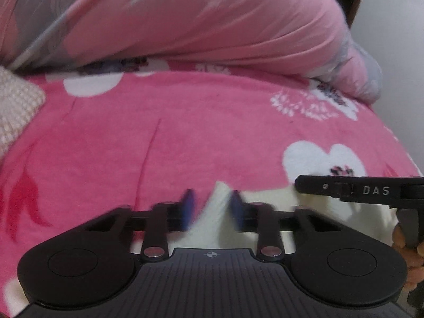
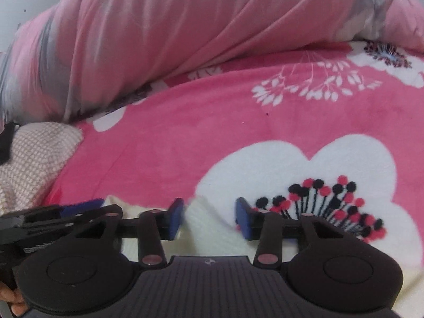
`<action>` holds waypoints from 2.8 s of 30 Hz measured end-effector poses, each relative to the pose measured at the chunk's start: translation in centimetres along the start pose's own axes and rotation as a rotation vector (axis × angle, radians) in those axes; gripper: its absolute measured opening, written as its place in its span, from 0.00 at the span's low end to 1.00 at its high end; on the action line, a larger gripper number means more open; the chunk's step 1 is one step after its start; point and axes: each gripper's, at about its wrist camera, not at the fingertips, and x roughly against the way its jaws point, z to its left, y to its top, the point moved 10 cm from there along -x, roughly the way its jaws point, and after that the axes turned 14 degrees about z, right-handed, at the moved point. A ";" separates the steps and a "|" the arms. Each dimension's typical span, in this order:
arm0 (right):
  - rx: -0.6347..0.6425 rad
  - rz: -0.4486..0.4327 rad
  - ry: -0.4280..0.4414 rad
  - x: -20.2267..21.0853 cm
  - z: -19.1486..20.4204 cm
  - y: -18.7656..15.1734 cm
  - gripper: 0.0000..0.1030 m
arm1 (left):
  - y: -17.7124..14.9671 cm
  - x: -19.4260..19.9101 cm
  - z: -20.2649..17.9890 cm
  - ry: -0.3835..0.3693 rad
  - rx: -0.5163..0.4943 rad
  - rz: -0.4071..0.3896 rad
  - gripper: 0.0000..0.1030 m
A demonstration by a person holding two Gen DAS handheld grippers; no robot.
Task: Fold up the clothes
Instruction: 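Grasp the fleece edge with the left gripper while the right gripper presses the fleece, then open the left gripper while the right gripper presses the fleece fold flat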
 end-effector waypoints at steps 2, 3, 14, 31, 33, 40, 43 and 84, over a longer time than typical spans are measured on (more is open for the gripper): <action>0.003 -0.017 0.046 0.6 0.2 -0.2 0.12 | -0.2 0.3 0.0 -0.010 -0.011 -0.026 0.06; 0.014 -0.031 0.056 1.2 0.3 -0.3 0.10 | -0.3 0.7 -0.1 -0.008 -0.032 -0.045 0.05; 0.539 -0.088 -0.142 4.7 3.9 -5.5 0.09 | -4.3 4.7 -2.8 0.085 -0.382 -0.137 0.04; 0.455 -0.197 -0.090 8.7 6.0 -3.9 0.24 | -6.9 5.3 -5.0 0.193 -0.617 -0.194 0.06; 0.419 -0.195 -0.060 8.0 6.2 -3.5 0.24 | -7.6 5.4 -5.2 0.200 -0.670 -0.190 0.07; 0.421 0.024 -0.016 3.0 5.5 -6.7 0.24 | -9.0 6.3 -4.9 0.227 -0.745 -0.168 0.17; 0.450 0.021 -0.043 3.1 5.4 -8.3 0.24 | -9.1 8.0 -4.4 0.206 -0.712 -0.184 0.23; 0.155 -0.051 0.151 6.3 2.4 -5.4 0.24 | -7.8 4.2 -3.2 0.070 -0.684 -0.030 0.28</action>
